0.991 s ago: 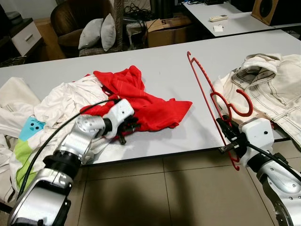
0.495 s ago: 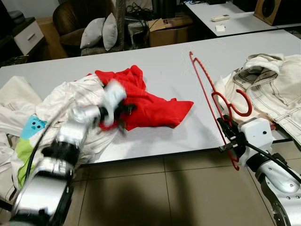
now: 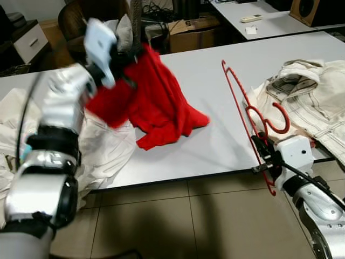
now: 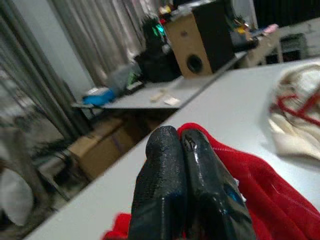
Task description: Hang hanger
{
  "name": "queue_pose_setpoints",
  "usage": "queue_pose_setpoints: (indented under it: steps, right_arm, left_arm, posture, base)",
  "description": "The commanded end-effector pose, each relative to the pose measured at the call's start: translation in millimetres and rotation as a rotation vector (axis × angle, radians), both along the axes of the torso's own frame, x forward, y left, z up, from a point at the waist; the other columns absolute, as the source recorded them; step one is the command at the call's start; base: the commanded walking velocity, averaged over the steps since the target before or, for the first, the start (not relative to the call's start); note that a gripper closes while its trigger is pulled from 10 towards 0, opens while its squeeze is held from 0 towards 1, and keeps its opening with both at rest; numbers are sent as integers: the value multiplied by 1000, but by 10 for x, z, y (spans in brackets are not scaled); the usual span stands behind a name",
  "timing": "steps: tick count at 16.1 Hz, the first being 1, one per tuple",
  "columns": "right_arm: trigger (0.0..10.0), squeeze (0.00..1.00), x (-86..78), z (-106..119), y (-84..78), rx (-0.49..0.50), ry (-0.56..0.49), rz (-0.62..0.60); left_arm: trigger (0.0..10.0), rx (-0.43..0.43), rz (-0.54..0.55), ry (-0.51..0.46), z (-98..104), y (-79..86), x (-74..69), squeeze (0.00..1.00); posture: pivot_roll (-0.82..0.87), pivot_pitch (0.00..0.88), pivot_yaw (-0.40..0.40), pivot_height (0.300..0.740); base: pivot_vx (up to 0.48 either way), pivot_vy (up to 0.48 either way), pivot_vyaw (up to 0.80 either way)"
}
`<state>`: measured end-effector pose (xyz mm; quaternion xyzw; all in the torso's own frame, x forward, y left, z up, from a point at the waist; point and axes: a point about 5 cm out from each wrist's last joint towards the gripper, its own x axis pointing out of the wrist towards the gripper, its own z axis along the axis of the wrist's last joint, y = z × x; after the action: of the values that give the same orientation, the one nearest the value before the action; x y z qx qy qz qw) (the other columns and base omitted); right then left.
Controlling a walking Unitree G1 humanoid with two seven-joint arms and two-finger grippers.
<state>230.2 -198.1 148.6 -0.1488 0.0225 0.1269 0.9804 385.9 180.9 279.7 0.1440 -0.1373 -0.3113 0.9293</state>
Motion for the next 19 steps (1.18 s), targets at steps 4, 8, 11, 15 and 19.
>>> queue_pose_setpoints:
  steps: [4, 8, 11, 15, 19]
  right_arm:
    - [10000, 0, 37, 58, 12, 7, -33, -4]
    - [10000, 0, 10, 62, -8, -1, -36, -12]
    - [10000, 0, -20, 56, -19, -1, -35, -23]
    - [10000, 0, -10, 46, 5, 3, -32, -12]
    - [10000, 0, 79, 38, 66, 4, -28, 34]
  left_arm:
    - [0, 29, 21, -31, 74, 17, 11, 0]
    - [0, 191, -4, 32, -103, 63, -26, 0]
    - [0, 430, -50, 191, -518, 309, -230, 0]
    - [10000, 532, -330, 543, -1079, 441, -790, 0]
    - [10000, 392, -442, 600, -867, 446, -975, 1000]
  posture:
    - [-94, 0, 171, 740]
    - [-116, 0, 191, 740]
    - [-114, 0, 193, 740]
    - [-93, 0, 173, 740]
    - [-62, 0, 146, 740]
  base:
    - [0, 0, 0]
    - [0, 0, 0]
    - [0, 0, 0]
    - [0, 0, 0]
    - [0, 0, 0]
